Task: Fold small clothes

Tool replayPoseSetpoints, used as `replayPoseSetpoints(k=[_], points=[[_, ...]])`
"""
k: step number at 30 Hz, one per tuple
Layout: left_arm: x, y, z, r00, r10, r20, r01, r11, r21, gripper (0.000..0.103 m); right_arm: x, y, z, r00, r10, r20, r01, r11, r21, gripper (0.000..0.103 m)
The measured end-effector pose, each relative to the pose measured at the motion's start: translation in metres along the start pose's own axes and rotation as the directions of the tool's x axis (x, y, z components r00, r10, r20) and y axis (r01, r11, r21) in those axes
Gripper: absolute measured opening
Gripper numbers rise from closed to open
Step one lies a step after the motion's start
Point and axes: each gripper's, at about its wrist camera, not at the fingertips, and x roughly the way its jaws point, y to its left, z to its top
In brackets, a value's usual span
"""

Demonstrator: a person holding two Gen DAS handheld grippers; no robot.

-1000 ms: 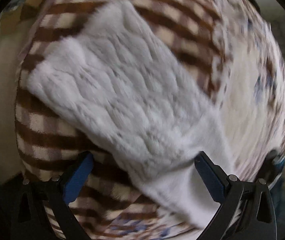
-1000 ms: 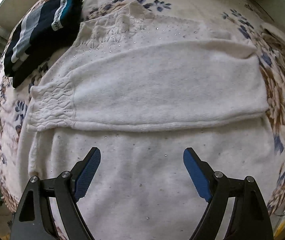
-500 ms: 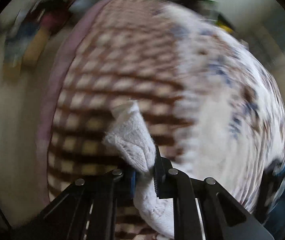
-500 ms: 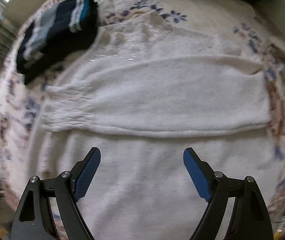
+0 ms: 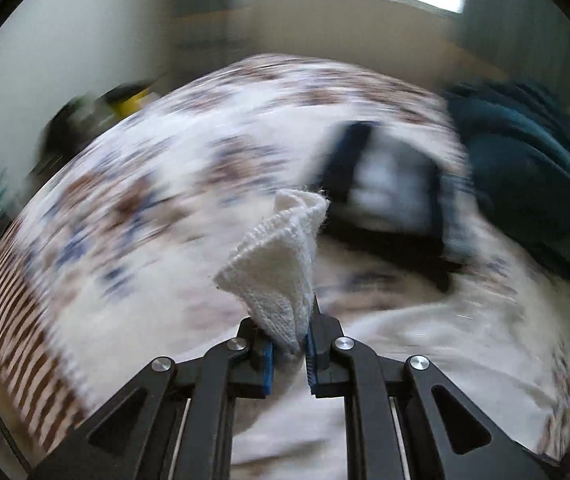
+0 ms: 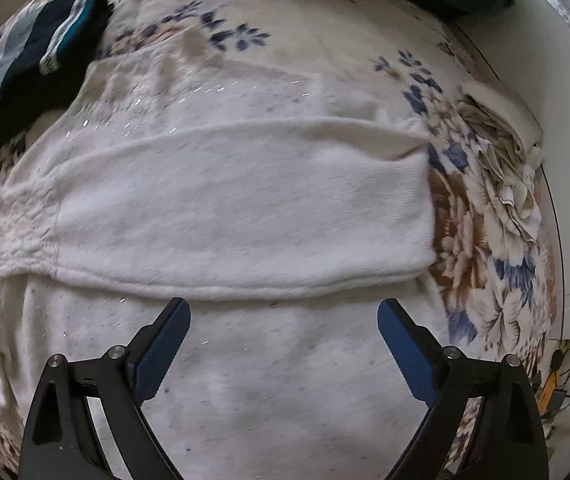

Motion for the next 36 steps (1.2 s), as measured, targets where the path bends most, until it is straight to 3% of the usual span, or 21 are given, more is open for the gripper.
replayPoseSetpoints(k=[3,6,11,15,17,19,20,21,22,23,25,27,29,33,36], points=[[-0.002,-0.092,-0.003,0.992,-0.127,-0.022,0.129,0.982,0.138,0.009,0.003,-0.032,0.006,1.0,0.026,-0.011,-0.025,0.998,0.061,0.096],[0.01,-0.176,-0.023,0.972,-0.213,-0.096,0.231,0.938,0.26,0.01,0.009,-0.064,0.006,1.0,0.009,-0.02,-0.007,0.994,0.105,0.096],[0.042,-0.248,-0.064,0.956,-0.208,-0.207,0.268,0.905,0.329,0.01,0.027,-0.114,0.011,0.999,0.003,-0.048,0.004,0.99,0.142,0.097],[0.066,-0.276,-0.085,0.945,-0.185,-0.269,0.269,0.908,0.321,0.01,0.042,-0.132,0.021,0.998,0.03,-0.063,-0.019,0.987,0.16,0.097],[0.07,-0.285,-0.094,0.931,-0.193,-0.311,0.288,0.91,0.299,0.014,0.047,-0.135,0.026,0.997,0.042,-0.069,-0.03,0.986,0.163,0.097],[0.074,-0.28,-0.094,0.922,-0.197,-0.333,0.294,0.916,0.273,0.02,0.049,-0.134,0.032,0.994,0.082,-0.068,-0.07,0.983,0.171,0.097],[0.073,-0.276,-0.093,0.923,-0.196,-0.333,0.292,0.918,0.269,0.039,0.05,-0.133,0.035,0.993,0.096,-0.068,-0.083,0.981,0.175,0.097],[0.071,-0.267,-0.089,0.925,-0.195,-0.327,0.287,0.921,0.263,0.051,0.049,-0.133,0.038,0.99,0.128,-0.061,-0.115,0.977,0.181,0.097],[0.069,-0.257,-0.087,0.926,-0.2,-0.319,0.287,0.924,0.254,0.075,0.048,-0.131,0.041,0.986,0.159,-0.054,-0.147,0.971,0.187,0.097],[0.066,-0.244,-0.084,0.93,-0.207,-0.305,0.285,0.929,0.238,0.084,0.047,-0.13,0.043,0.982,0.182,-0.052,-0.169,0.967,0.192,0.097],[0.061,-0.208,-0.076,0.944,-0.186,-0.272,0.243,0.95,0.197,0.084,0.043,-0.124,0.049,0.967,0.252,-0.043,-0.238,0.949,0.207,0.096],[0.057,-0.164,-0.068,0.962,-0.112,-0.25,0.155,0.975,0.159,0.084,0.038,-0.112,0.055,0.944,0.33,-0.028,-0.318,0.925,0.207,0.096],[0.055,-0.115,-0.063,0.967,-0.041,-0.251,0.068,0.993,0.097,0.084,0.037,-0.097,0.063,0.913,0.406,-0.02,-0.395,0.897,0.197,0.097],[0.053,-0.033,-0.065,0.958,0.1,-0.268,-0.1,0.995,0.013,0.084,0.051,-0.062,0.082,0.875,0.483,-0.021,-0.469,0.86,0.199,0.097],[0.058,0.01,-0.074,0.939,0.18,-0.292,-0.19,0.982,-0.008,0.084,0.076,-0.049,0.099,0.877,0.477,-0.053,-0.446,0.851,0.277,0.097]])
